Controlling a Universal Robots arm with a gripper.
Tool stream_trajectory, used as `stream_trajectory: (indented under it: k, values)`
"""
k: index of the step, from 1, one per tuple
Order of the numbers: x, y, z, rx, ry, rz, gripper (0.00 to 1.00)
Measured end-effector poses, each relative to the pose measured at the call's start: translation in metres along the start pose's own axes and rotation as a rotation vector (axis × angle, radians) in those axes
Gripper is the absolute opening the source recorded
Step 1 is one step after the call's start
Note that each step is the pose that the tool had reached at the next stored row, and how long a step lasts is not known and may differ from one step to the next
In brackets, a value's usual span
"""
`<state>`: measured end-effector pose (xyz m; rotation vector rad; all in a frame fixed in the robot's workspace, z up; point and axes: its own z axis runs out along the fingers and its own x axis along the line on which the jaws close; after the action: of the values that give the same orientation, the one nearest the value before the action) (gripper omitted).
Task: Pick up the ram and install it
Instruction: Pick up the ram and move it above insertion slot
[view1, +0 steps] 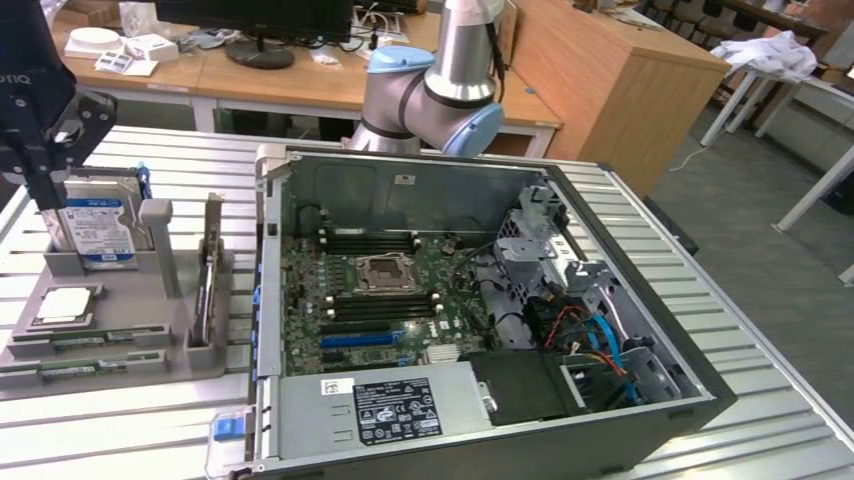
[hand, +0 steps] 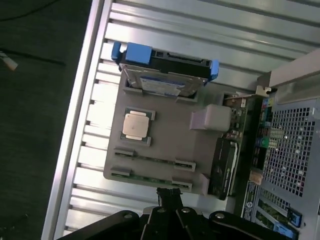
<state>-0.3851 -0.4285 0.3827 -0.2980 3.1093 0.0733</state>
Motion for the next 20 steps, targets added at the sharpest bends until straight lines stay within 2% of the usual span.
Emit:
stream_trajectory:
  k: [20]
  values:
    - [0.0000, -0.0001, 0.0017, -0.0078, 0.0163, -0.363, 0.11]
